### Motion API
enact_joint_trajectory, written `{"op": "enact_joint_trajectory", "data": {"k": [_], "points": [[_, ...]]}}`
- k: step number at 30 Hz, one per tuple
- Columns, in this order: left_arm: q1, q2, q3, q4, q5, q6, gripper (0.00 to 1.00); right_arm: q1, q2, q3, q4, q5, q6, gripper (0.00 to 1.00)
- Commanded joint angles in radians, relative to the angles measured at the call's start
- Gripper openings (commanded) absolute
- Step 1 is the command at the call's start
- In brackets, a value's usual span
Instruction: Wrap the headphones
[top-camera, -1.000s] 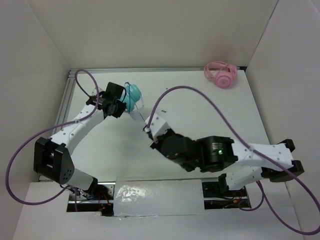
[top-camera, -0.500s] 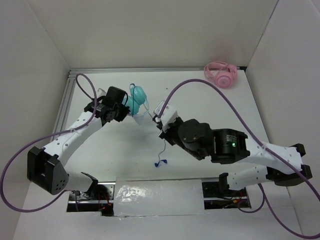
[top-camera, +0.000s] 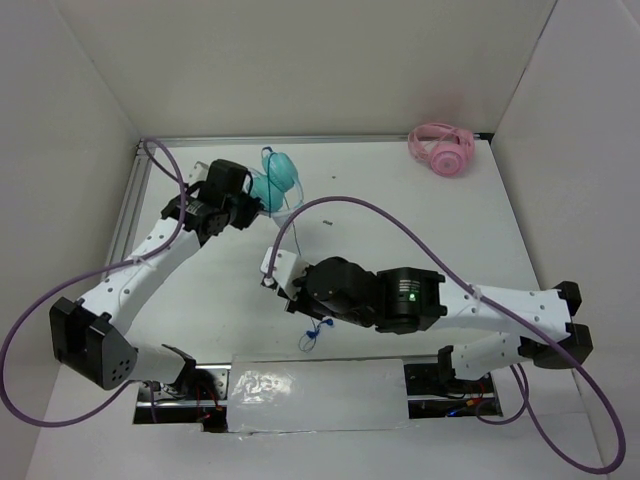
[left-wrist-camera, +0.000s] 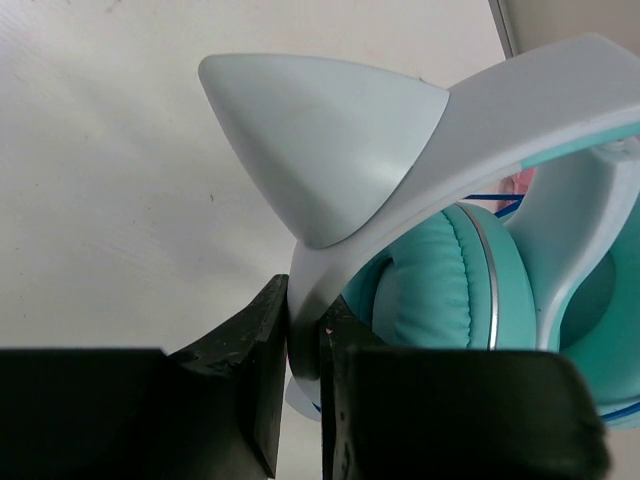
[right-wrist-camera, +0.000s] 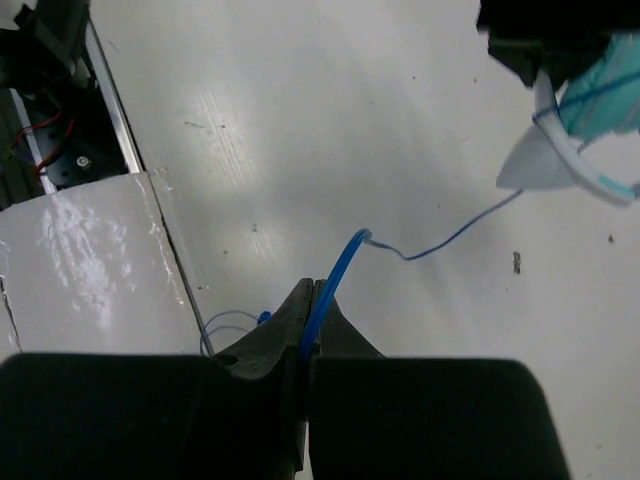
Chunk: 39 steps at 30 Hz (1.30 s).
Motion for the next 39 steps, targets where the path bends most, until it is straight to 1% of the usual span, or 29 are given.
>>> {"op": "enact_joint_trajectory", "data": {"k": [1,5,8,11,13,14,15,16,17,18,20,21,23,25,28,31,34,35,36,37,38,39], "points": [[-0.042,-0.028,-0.021,0.074,-0.004,-0.031,0.0,-0.003,0.032,0.103,0.085,-0.093,-0.103,0.0],[-0.061,-0.049,-0.064,0.09,0.043,-0.062,0.0,-0.015,0.063,0.169,0.087,-0.192,-0.152,0.0],[-0.075,-0.069,-0.095,0.146,0.102,-0.027,0.0,-0.026,0.066,0.177,0.119,-0.232,-0.163,0.0],[-0.104,-0.089,-0.123,0.165,0.119,0.022,0.0,-0.04,0.052,0.177,0.15,-0.174,-0.161,0.0],[-0.121,-0.121,-0.17,0.189,0.122,0.05,0.0,-0.058,0.023,0.172,0.156,-0.143,-0.163,0.0],[-0.125,-0.136,-0.195,0.217,0.129,0.114,0.0,-0.072,0.008,0.168,0.17,-0.12,-0.167,0.0],[-0.134,-0.176,-0.259,0.252,0.142,0.16,0.0,-0.107,-0.006,0.165,0.171,-0.111,-0.17,0.0],[-0.151,-0.199,-0.293,0.322,0.155,0.205,0.0,-0.127,-0.035,0.166,0.17,-0.105,-0.179,0.0],[-0.159,-0.222,-0.331,0.35,0.178,0.277,0.0,-0.153,-0.05,0.169,0.167,-0.095,-0.181,0.0],[-0.167,-0.269,-0.398,0.366,0.18,0.305,0.0,-0.2,-0.063,0.178,0.162,-0.088,-0.184,0.0],[-0.173,-0.316,-0.448,0.349,0.177,0.312,0.0,-0.248,-0.104,0.179,0.168,-0.091,-0.204,0.0],[-0.177,-0.363,-0.489,0.347,0.175,0.317,0.0,-0.295,-0.12,0.182,0.17,-0.097,-0.215,0.0],[-0.179,-0.409,-0.534,0.372,0.2,0.372,0.0,-0.334,-0.133,0.22,0.155,-0.13,-0.223,0.0],[-0.187,-0.42,-0.535,0.358,0.217,0.401,0.0,-0.377,-0.129,0.247,0.138,-0.152,-0.224,0.0],[-0.209,-0.417,-0.514,0.288,0.226,0.424,0.0,-0.403,-0.126,0.263,0.142,-0.102,-0.239,0.0],[-0.223,-0.435,-0.529,0.269,0.232,0.444,0.0,-0.443,-0.126,0.272,0.139,-0.072,-0.214,0.0],[-0.225,-0.483,-0.56,0.277,0.251,0.46,0.0,-0.526,-0.15,0.24,0.159,-0.075,-0.177,0.0],[-0.225,-0.497,-0.575,0.275,0.249,0.461,0.0,-0.579,-0.163,0.228,0.174,-0.094,-0.166,0.0],[-0.226,-0.533,-0.581,0.272,0.229,0.461,0.0,-0.634,-0.195,0.19,0.182,-0.148,-0.14,0.0],[-0.225,-0.534,-0.581,0.251,0.217,0.451,0.0,-0.635,-0.195,0.189,0.182,-0.172,-0.14,0.0],[-0.225,-0.543,-0.583,0.24,0.209,0.449,0.0,-0.671,-0.207,0.174,0.193,-0.196,-0.14,0.0],[-0.226,-0.563,-0.583,0.235,0.205,0.451,0.0,-0.681,-0.231,0.131,0.2,-0.209,-0.143,0.0]]}}
